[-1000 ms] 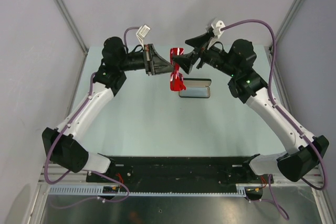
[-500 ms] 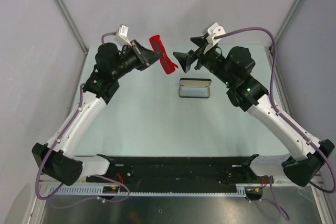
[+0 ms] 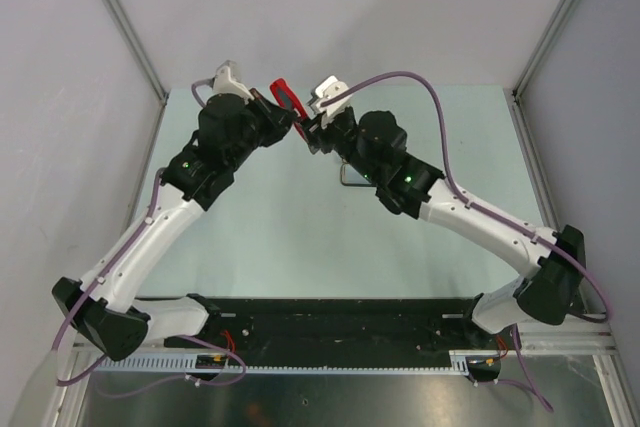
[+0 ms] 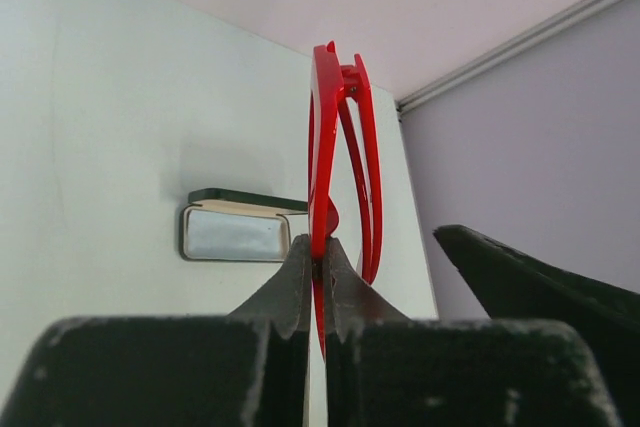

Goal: Organize the sunglasses

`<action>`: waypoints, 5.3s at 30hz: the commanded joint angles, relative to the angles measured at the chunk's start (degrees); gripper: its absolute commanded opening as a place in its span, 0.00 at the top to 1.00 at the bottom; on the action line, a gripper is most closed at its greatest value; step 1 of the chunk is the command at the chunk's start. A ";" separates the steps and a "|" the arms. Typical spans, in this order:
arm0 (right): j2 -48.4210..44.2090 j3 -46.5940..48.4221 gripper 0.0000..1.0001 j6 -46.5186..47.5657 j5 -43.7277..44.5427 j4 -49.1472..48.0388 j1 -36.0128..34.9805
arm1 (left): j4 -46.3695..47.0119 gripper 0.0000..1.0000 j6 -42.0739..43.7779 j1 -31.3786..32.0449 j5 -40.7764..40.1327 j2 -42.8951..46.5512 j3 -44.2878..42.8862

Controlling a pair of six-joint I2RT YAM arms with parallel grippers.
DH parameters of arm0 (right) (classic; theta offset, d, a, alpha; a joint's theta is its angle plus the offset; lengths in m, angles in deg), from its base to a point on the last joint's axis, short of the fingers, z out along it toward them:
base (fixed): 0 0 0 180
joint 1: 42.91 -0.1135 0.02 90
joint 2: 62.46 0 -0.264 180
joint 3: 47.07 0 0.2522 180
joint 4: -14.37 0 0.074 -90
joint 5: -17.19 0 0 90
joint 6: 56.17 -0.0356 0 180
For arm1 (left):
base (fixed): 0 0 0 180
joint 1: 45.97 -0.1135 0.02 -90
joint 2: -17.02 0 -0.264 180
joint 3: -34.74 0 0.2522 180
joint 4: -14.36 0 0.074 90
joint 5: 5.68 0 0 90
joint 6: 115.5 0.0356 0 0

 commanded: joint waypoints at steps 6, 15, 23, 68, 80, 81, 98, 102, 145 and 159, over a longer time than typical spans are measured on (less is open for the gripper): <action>2.47 0.09 0.47 6.24 6.26 -4.34 -1.78 | -1.94 0.99 0.51 0.97 -6.65 2.34 -3.30; 5.81 0.18 0.55 9.58 10.48 -6.80 -3.98 | -2.55 1.00 0.34 1.59 -8.14 1.29 -4.18; 6.60 0.18 0.56 9.85 13.29 -9.25 -4.51 | -2.73 0.99 1.30 2.20 -10.95 0.50 -4.88; 11.17 0.00 0.90 6.59 13.82 -16.11 -1.08 | -2.64 0.99 -0.89 2.29 -7.44 0.49 -5.76; 10.82 0.09 1.00 5.63 14.17 -16.03 -1.08 | -2.64 0.73 -0.63 2.29 -8.05 0.94 -5.50; 10.82 0.09 1.00 5.54 13.91 -15.85 -1.17 | -2.64 0.71 -0.63 2.29 -8.14 1.02 -5.41; 4.23 4.21 1.00 -14.49 -25.40 4.78 16.39 | -1.15 0.16 17.45 -1.48 3.93 4.10 -7.86; 3.88 9.22 1.00 -14.41 -39.77 18.73 22.03 | -0.10 0.15 33.00 -2.19 22.64 4.01 -9.63; 16.89 25.94 1.00 8.44 -65.98 75.47 23.79 | -3.17 0.23 49.11 -3.69 55.74 2.78 -4.35; 13.72 24.52 1.00 6.68 -64.31 75.38 22.04 | -12.39 0.44 54.46 0.70 59.28 -4.07 -6.20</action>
